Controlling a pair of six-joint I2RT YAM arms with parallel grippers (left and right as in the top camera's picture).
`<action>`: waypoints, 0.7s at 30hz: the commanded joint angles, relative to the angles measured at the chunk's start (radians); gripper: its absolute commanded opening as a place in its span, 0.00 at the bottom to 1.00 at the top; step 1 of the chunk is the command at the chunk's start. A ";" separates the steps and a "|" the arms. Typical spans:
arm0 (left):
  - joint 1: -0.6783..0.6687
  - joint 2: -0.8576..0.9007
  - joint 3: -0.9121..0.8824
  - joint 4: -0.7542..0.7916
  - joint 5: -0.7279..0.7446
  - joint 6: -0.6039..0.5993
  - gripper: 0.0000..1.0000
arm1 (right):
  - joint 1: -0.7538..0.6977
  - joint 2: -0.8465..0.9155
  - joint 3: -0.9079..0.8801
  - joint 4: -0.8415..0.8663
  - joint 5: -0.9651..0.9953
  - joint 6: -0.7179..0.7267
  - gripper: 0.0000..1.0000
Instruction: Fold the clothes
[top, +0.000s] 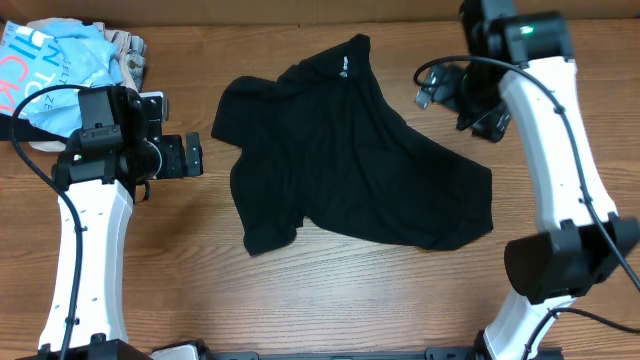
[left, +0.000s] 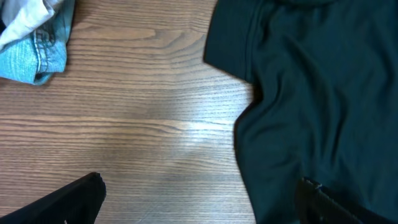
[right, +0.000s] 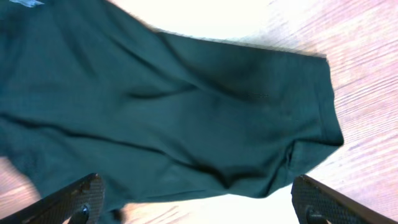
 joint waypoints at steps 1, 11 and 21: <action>0.002 0.032 0.021 0.008 0.017 -0.031 1.00 | 0.004 0.021 -0.149 0.055 0.026 0.061 1.00; 0.002 0.138 0.021 0.008 0.018 -0.029 1.00 | 0.002 0.021 -0.466 0.240 0.146 0.087 0.98; 0.001 0.175 0.021 0.011 0.017 -0.029 1.00 | 0.001 0.021 -0.675 0.481 0.235 0.087 0.87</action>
